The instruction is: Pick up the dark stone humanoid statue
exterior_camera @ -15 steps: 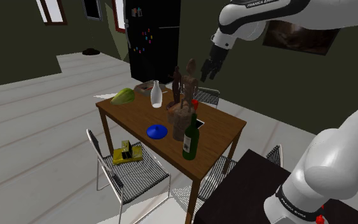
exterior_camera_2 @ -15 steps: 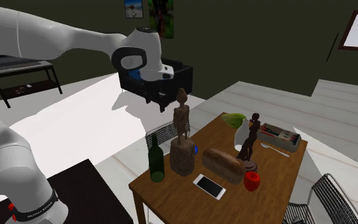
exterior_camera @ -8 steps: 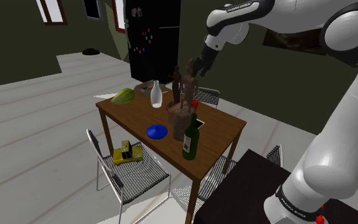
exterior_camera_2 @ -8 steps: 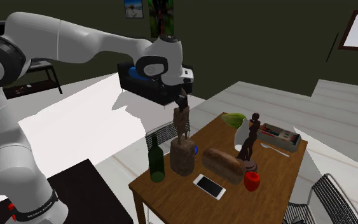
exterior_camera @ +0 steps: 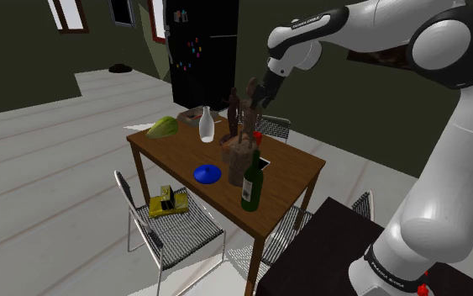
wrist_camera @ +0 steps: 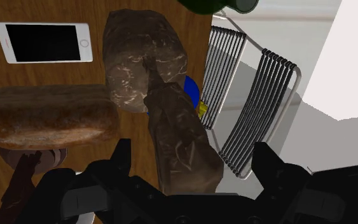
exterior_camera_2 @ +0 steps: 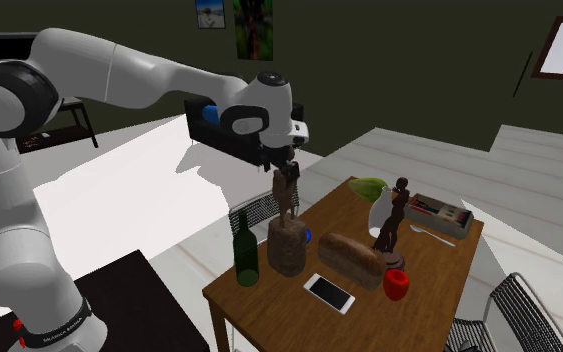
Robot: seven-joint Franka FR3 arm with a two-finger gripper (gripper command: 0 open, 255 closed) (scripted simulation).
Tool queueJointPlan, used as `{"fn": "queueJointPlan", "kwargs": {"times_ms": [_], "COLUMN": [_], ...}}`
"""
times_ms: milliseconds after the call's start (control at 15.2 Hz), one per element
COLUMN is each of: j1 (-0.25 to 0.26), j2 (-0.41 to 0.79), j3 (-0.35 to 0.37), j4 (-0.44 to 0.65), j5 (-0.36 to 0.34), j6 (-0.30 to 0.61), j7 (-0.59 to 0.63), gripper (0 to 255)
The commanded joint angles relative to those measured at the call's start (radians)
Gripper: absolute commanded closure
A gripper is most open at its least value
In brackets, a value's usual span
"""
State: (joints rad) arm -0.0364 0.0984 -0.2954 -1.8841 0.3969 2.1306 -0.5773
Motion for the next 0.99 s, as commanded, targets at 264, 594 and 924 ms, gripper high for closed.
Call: {"fn": "queueJointPlan", "kwargs": {"times_ms": [264, 594, 924], "j1": [-0.001, -0.001, -0.001], "j2": [0.003, 0.003, -0.007], "j3": [0.000, 0.000, -0.002], "j4": [-0.006, -0.006, 0.021], "j5": [0.003, 0.003, -0.008], "j6": [0.008, 0.008, -0.026], "j7": [-0.006, -0.005, 0.010], "gripper": [255, 255, 255]}}
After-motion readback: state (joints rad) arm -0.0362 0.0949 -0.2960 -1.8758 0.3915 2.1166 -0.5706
